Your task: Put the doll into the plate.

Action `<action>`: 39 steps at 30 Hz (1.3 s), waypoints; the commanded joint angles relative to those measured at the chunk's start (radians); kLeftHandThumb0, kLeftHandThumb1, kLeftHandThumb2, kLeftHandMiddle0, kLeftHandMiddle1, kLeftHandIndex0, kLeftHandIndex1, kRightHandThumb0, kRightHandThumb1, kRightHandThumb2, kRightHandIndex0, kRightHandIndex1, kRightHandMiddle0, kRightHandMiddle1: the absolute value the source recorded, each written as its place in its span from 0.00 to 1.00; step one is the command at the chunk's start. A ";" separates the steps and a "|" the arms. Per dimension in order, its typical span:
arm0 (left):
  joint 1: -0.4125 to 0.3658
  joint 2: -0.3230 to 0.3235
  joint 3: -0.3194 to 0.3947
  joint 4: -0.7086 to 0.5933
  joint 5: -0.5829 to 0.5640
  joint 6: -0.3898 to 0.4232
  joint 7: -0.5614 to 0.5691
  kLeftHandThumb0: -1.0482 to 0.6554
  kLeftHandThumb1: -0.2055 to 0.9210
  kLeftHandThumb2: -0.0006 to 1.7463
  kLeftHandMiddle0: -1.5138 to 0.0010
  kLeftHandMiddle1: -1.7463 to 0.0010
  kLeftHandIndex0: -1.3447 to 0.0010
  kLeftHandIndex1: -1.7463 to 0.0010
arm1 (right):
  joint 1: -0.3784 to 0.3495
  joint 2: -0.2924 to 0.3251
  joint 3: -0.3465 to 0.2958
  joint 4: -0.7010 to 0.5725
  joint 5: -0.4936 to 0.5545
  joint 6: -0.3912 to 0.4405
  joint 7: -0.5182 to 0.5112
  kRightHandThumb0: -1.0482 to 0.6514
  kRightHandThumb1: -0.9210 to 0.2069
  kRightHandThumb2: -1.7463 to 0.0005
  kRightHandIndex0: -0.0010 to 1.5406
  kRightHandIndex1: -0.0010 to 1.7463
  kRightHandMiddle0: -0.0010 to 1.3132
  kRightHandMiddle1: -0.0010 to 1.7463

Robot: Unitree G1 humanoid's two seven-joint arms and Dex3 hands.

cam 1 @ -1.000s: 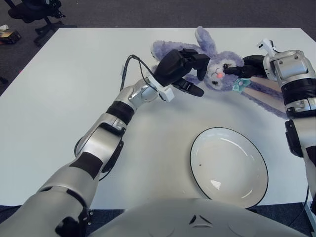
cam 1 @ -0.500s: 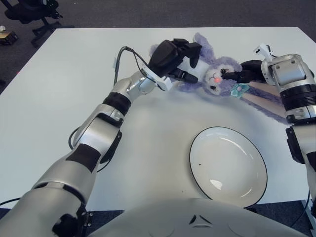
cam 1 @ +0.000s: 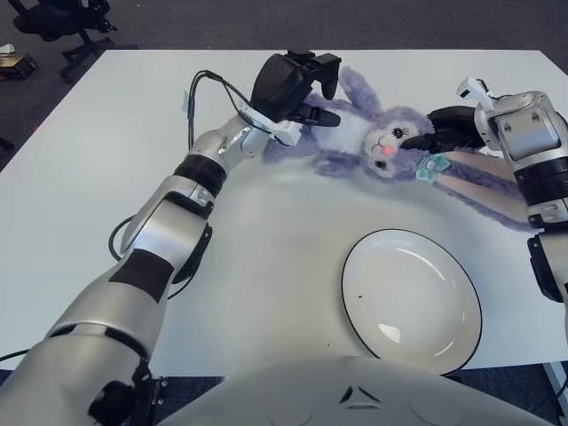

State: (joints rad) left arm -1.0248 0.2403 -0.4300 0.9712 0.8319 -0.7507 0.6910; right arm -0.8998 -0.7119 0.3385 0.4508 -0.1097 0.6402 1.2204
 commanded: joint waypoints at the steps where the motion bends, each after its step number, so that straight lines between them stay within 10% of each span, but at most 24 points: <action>1: -0.032 0.009 -0.013 0.005 0.010 0.010 0.023 0.40 1.00 0.10 0.35 0.00 0.39 0.00 | 0.003 -0.024 0.015 -0.024 -0.003 -0.045 0.038 0.40 0.00 0.92 0.72 1.00 0.47 0.75; 21: -0.042 0.018 -0.031 0.017 0.003 0.007 0.042 0.39 1.00 0.11 0.34 0.00 0.37 0.00 | 0.031 -0.059 0.039 -0.065 -0.022 -0.341 0.130 0.40 0.00 0.84 0.56 0.99 0.35 0.84; 22: -0.044 0.017 -0.032 0.019 0.003 0.004 0.044 0.39 1.00 0.11 0.34 0.00 0.37 0.00 | 0.038 -0.064 0.034 -0.064 -0.001 -0.441 0.158 0.40 0.00 0.84 0.55 0.95 0.34 0.85; 25: -0.045 0.018 -0.034 0.022 0.003 -0.002 0.047 0.39 1.00 0.11 0.34 0.00 0.37 0.00 | 0.054 -0.066 0.009 -0.061 0.055 -0.627 0.213 0.29 0.00 0.77 0.46 0.30 0.30 0.37; 28: -0.046 0.017 -0.036 0.025 0.005 -0.004 0.050 0.38 1.00 0.12 0.33 0.00 0.37 0.00 | 0.057 -0.061 -0.013 -0.049 0.090 -0.686 0.240 0.25 0.00 0.75 0.39 0.10 0.30 0.19; 36: -0.049 0.017 -0.041 0.030 0.004 -0.006 0.055 0.38 1.00 0.12 0.33 0.00 0.36 0.00 | 0.052 -0.054 -0.025 -0.011 0.099 -0.744 0.260 0.24 0.00 0.74 0.34 0.01 0.31 0.09; 39: -0.049 0.016 -0.047 0.034 0.003 -0.014 0.046 0.38 1.00 0.12 0.33 0.00 0.36 0.00 | 0.146 -0.034 -0.092 -0.091 0.034 -0.955 0.013 0.22 0.00 0.74 0.25 0.00 0.28 0.07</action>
State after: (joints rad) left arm -1.0494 0.2507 -0.4645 0.9940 0.8330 -0.7561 0.7353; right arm -0.8247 -0.7637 0.3002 0.4152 -0.0291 -0.1660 1.4047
